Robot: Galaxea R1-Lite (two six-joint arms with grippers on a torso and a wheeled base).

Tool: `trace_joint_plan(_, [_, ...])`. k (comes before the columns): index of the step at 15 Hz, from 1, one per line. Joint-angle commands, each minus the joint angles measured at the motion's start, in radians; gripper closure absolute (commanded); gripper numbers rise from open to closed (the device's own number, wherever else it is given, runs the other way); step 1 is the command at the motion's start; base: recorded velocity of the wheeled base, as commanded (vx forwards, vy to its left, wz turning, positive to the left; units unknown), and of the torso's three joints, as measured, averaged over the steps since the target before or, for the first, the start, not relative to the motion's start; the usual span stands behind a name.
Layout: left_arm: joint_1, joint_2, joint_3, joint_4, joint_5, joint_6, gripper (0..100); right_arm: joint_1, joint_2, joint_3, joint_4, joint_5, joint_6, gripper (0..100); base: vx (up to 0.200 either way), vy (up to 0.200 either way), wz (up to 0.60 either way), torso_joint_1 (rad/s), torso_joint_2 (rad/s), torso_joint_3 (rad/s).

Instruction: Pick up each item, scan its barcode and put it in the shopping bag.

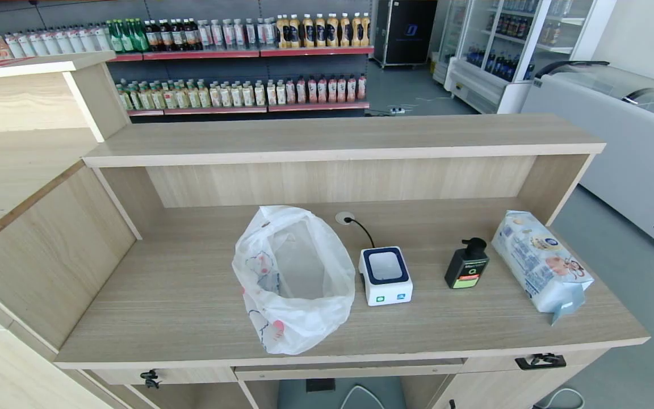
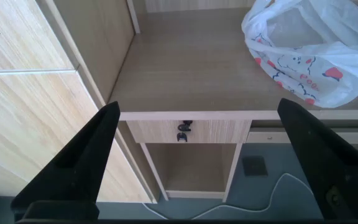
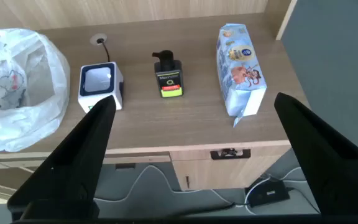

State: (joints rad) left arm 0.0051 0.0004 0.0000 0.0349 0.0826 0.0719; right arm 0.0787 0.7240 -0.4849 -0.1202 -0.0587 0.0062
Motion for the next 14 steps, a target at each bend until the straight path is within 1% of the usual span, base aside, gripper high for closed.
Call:
trace_joint_plan(1, [-0.001,0.0,0.0,0.0,0.0,0.0,0,-0.063,0.466,-0.098,-0.245,0.034,-0.037,0,0.0,0.0,0.0,0.0,0.0,0.0])
trace_joint_plan(2, [-0.001,0.0,0.0,0.0,0.0,0.0,0,-0.085,0.531,-0.1,-0.289,0.102,-0.068,0,0.0,0.0,0.0,0.0,0.0,0.0])
trace_joint_plan(5, [-0.001,0.0,0.0,0.0,0.0,0.0,0,-0.203,0.706,-0.095,-0.369,0.211,-0.195,0,0.0,0.0,0.0,0.0,0.0,0.0])
trace_joint_plan(7, [0.001,0.0,0.0,0.0,0.0,0.0,0,-0.255,0.775,-0.095,-0.421,0.304,-0.265,0,0.0,0.0,0.0,0.0,0.0,0.0])
trace_joint_plan(8, [-0.001,0.0,0.0,0.0,0.0,0.0,0,-0.267,0.811,-0.101,-0.44,0.341,-0.295,0,0.0,0.0,0.0,0.0,0.0,0.0])
trace_joint_plan(11, [0.001,0.0,0.0,0.0,0.0,0.0,0,-0.267,0.896,-0.101,-0.45,0.343,-0.308,0,0.0,0.0,0.0,0.0,0.0,0.0])
trace_joint_plan(14, [-0.001,0.0,0.0,0.0,0.0,0.0,0,-0.264,0.992,-0.135,-0.506,0.349,-0.325,0,0.0,0.0,0.0,0.0,0.0,0.0])
